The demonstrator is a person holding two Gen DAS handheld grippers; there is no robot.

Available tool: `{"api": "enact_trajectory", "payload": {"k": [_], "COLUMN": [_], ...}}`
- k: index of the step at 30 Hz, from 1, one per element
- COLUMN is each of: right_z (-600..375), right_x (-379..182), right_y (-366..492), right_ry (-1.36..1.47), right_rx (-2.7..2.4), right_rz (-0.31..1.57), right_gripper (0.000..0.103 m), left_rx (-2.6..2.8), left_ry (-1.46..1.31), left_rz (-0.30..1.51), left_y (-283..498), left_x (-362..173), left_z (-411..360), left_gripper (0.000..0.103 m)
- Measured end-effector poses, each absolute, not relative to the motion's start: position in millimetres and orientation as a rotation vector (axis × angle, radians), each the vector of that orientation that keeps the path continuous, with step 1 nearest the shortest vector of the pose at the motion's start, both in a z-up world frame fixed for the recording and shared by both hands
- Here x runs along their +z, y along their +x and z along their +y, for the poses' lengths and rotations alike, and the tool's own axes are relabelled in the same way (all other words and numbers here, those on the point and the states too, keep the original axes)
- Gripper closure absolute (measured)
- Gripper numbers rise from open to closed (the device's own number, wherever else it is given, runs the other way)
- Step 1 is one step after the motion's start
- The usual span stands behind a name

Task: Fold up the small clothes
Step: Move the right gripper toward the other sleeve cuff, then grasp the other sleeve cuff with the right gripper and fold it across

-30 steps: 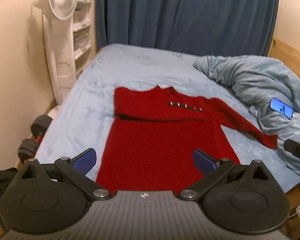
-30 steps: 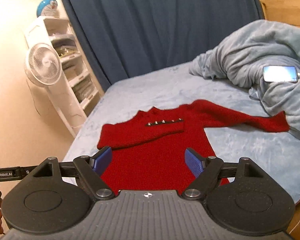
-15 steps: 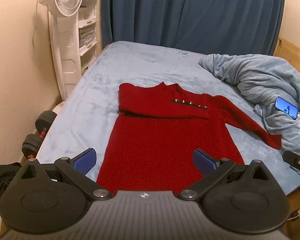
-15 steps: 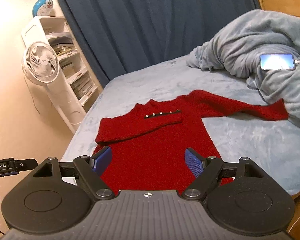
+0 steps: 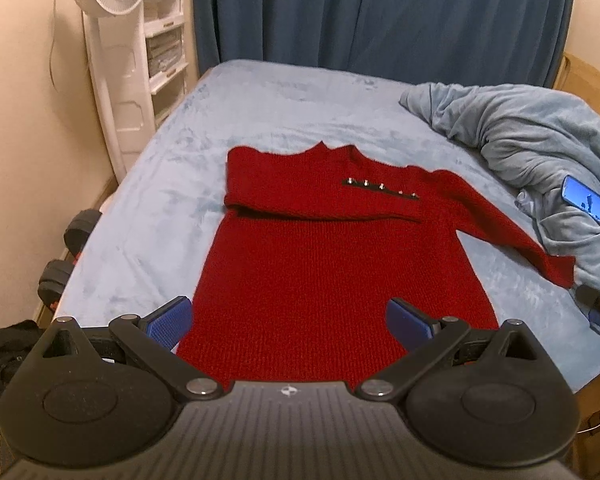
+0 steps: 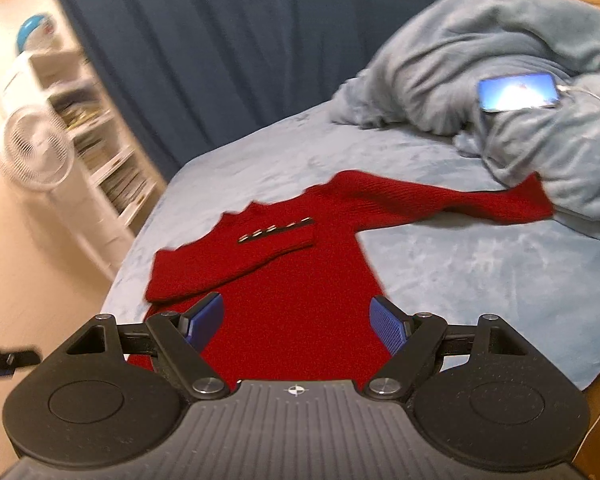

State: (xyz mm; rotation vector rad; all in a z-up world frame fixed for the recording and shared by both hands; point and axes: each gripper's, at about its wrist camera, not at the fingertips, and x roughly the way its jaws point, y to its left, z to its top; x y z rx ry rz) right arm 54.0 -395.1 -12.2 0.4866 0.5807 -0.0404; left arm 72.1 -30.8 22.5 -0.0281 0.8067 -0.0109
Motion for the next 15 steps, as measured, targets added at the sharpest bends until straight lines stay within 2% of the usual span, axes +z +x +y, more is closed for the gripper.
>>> {"api": "enact_trajectory", "payload": {"k": [7, 13, 15], "right_z": [-511, -570, -594], "right_x": [-74, -115, -127], "right_y": [114, 180, 187], "right_ry": [0.708, 0.468, 0.607], "right_rx": [-0.335, -0.506, -0.517], "right_rz": [0.573, 0.644, 0.648], "right_gripper": [0.022, 0.022, 0.022], "left_rx": [-0.004, 0.043, 0.058], "left_ry": [-0.009, 0.001, -0.009], "left_rz": [0.868, 0.902, 0.928], "left_y": [97, 114, 121], "left_x": [4, -8, -16], "left_z": [-40, -38, -37], "left_gripper": [0.000, 0.000, 0.000]}}
